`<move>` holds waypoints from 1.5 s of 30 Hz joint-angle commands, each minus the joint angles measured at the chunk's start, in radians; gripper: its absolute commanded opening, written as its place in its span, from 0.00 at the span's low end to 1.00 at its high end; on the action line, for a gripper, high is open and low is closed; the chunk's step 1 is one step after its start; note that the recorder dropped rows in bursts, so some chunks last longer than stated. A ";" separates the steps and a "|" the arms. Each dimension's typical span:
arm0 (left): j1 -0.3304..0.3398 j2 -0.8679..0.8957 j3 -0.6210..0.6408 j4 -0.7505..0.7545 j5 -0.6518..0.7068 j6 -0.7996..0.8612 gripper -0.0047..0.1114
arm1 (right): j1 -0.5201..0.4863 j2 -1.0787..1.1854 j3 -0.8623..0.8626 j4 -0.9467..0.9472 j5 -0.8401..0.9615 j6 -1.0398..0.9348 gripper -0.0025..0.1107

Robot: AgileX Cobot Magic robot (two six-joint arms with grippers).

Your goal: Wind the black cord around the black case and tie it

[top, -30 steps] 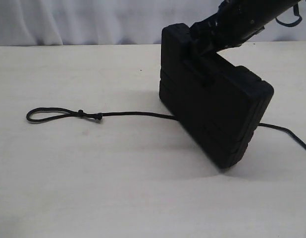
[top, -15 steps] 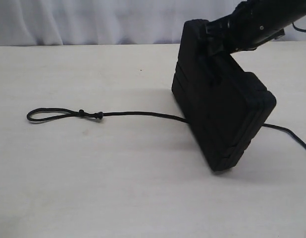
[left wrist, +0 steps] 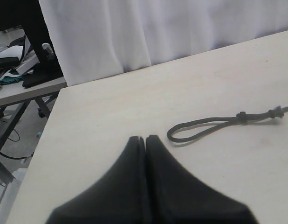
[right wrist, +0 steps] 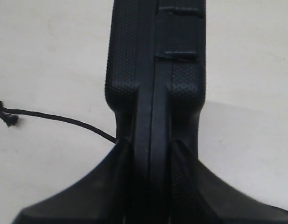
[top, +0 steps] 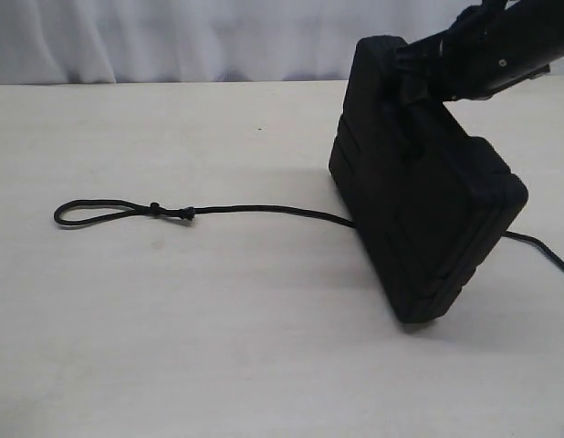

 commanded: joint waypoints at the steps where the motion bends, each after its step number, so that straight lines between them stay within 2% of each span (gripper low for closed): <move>1: 0.000 -0.002 0.002 -0.006 -0.004 0.000 0.04 | 0.001 -0.049 0.040 -0.071 -0.146 0.062 0.06; 6: 0.000 -0.002 0.002 -0.006 -0.004 0.000 0.04 | 0.001 -0.085 0.047 -0.146 -0.130 0.102 0.06; 27: 0.000 -0.002 0.002 -0.006 -0.004 0.000 0.04 | 0.001 -0.087 0.103 -0.114 -0.172 0.101 0.06; 33: 0.000 -0.002 0.002 -0.006 -0.004 0.000 0.04 | 0.047 -0.079 0.117 -0.137 -0.176 0.101 0.06; 45: 0.000 -0.002 0.002 -0.006 -0.004 0.000 0.04 | 0.045 -0.079 0.117 -0.142 -0.173 0.101 0.06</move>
